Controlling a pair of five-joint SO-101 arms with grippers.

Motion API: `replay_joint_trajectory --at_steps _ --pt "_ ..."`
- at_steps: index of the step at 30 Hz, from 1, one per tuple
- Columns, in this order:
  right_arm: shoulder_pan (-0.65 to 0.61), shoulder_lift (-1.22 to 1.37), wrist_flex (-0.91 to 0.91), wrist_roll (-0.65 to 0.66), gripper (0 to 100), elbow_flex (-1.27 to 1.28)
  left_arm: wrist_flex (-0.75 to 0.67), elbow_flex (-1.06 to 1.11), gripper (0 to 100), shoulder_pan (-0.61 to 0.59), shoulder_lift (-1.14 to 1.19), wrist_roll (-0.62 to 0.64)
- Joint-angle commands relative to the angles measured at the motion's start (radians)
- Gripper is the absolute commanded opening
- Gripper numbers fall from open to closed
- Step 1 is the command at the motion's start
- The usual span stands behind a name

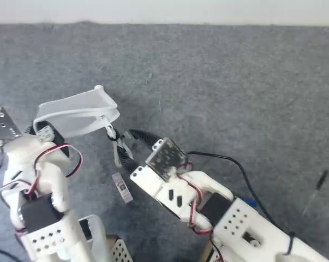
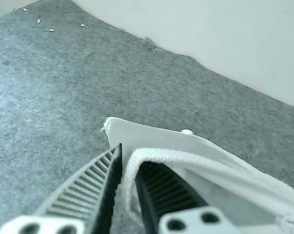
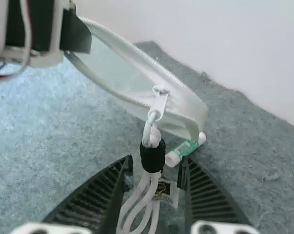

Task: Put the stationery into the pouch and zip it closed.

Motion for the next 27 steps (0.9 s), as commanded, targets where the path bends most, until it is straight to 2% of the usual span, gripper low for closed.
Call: replay_joint_trajectory --at_steps 1,8,14,20,27 --pt "-0.001 0.148 0.004 -0.005 15.1 -0.112 -0.023 -0.084 1 0.003 -0.028 0.018" --pt "0.074 0.278 -0.001 -0.066 14.9 -0.180 -0.025 -0.090 1 0.178 -0.028 -0.046" --pt "0.140 0.325 -0.096 -0.068 14.8 -0.173 -0.031 -0.182 1 0.241 -0.028 -0.043" --pt "0.150 0.447 -0.211 -0.066 14.8 -0.178 -0.014 -0.228 1 0.181 -0.028 0.005" --pt "0.150 0.549 -0.288 -0.066 15.1 -0.206 0.015 -0.252 1 -0.009 -0.028 0.063"
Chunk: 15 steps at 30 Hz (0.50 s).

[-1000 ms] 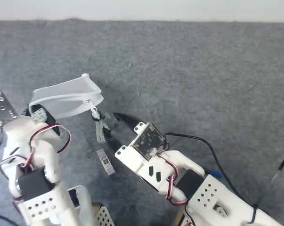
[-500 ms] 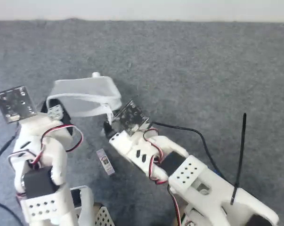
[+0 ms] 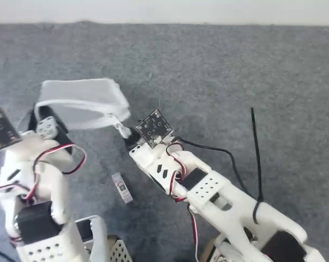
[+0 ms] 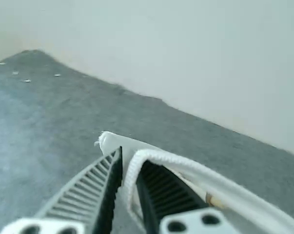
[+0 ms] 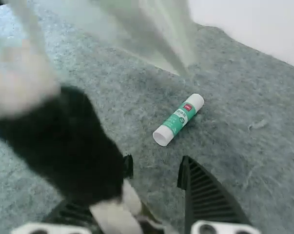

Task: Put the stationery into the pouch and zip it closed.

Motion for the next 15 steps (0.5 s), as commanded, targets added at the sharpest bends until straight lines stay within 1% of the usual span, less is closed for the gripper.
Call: replay_joint_trajectory --at_steps 1,5,7,9,15 --pt "0.015 0.027 -0.018 -0.011 15.1 -0.095 0.003 -0.076 1 -0.106 -0.026 0.032" --pt "0.015 0.122 0.035 -0.020 15.1 -0.183 0.000 -0.047 1 -0.226 -0.026 0.051" --pt "0.015 0.182 0.039 -0.064 15.1 -0.233 -0.015 -0.025 1 -0.262 -0.026 0.052" --pt "0.015 0.242 0.041 -0.092 15.2 -0.288 -0.035 -0.005 1 -0.284 -0.026 0.052" --pt "0.010 0.409 0.044 -0.095 15.2 -0.445 -0.041 0.005 1 -0.287 -0.026 0.052"
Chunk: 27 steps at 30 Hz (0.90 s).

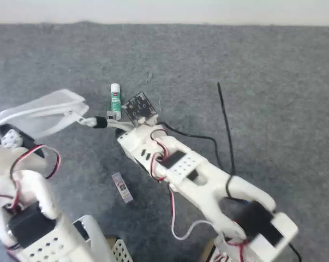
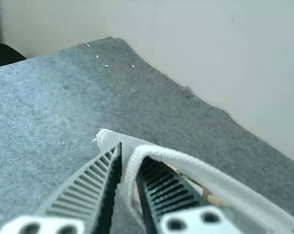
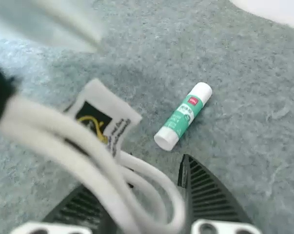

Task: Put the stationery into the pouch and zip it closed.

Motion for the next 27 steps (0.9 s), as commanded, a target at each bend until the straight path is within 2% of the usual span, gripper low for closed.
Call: replay_joint_trajectory --at_steps 1,8,22,27 --pt "0.010 0.051 0.012 -0.014 15.2 -0.135 -0.041 -0.024 1 -0.006 -0.026 0.017" --pt "0.012 0.177 0.010 -0.015 15.2 -0.262 -0.038 -0.024 1 -0.009 -0.026 0.017" --pt "0.051 0.545 0.013 -0.012 15.1 -0.669 -0.044 -0.027 1 -0.141 -0.026 0.052" --pt "0.067 0.611 0.050 -0.014 15.1 -0.750 -0.051 -0.027 1 -0.141 -0.026 0.052"
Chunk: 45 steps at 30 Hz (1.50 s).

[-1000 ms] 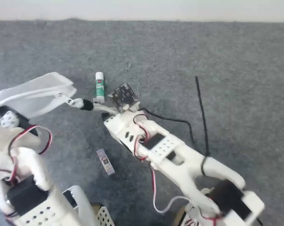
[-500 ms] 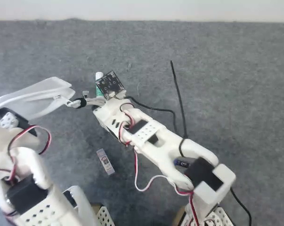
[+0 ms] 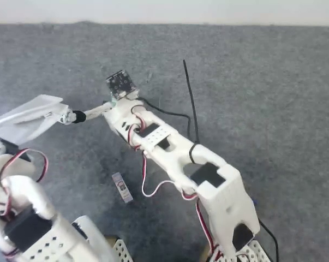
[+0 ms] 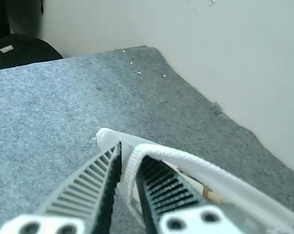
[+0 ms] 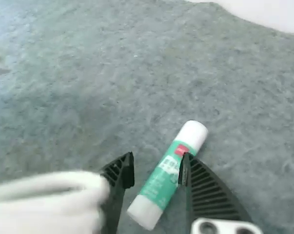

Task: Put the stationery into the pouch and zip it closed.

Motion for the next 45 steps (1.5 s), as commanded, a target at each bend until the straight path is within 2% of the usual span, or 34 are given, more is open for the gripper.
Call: replay_joint_trajectory --at_steps 1,7,12,24,37,45 --pt "0.013 0.007 0.074 -0.009 15.1 -0.112 -0.058 -0.024 1 -0.002 -0.026 0.015" --pt "0.021 0.087 0.306 -0.012 15.2 -0.302 -0.057 -0.024 1 -0.003 -0.026 0.015" --pt "0.021 0.165 0.424 -0.081 15.2 -0.440 -0.055 -0.024 1 0.000 -0.026 0.015" --pt "0.021 0.346 0.711 -0.086 15.2 -0.767 -0.055 -0.024 1 0.002 -0.026 0.014" --pt "0.031 0.513 0.938 -0.083 14.8 -1.065 -0.054 -0.024 1 0.002 -0.026 0.012" --pt "0.031 0.598 1.013 -0.081 14.7 -1.204 -0.052 -0.024 1 0.002 -0.026 0.012"
